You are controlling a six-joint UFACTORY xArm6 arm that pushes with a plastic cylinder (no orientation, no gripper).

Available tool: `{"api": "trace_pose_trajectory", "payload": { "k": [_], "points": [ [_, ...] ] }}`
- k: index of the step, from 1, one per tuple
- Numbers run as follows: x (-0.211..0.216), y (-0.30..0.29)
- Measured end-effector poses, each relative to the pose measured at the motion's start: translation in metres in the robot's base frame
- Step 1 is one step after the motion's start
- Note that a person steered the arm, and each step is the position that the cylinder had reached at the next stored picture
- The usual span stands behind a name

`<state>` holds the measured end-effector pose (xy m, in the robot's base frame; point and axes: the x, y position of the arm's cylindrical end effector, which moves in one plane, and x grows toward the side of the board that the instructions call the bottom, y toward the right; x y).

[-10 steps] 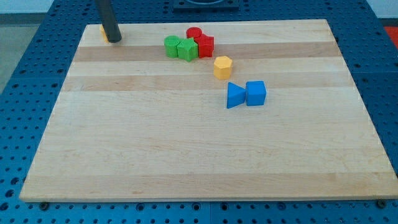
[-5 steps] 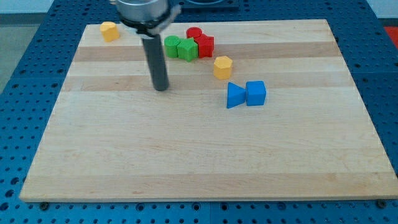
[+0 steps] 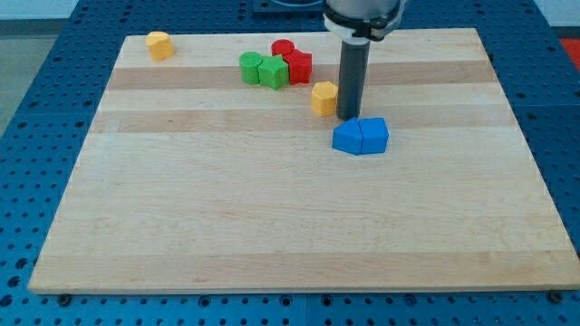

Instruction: Slide the yellow hexagon towards the yellow heart

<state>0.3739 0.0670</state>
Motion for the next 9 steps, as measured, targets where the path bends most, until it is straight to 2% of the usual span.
{"api": "trace_pose_trajectory", "payload": {
  "k": [2, 5, 9],
  "points": [
    [-0.007, -0.012],
    [-0.046, -0.039],
    [-0.017, -0.135]
  ]
}}
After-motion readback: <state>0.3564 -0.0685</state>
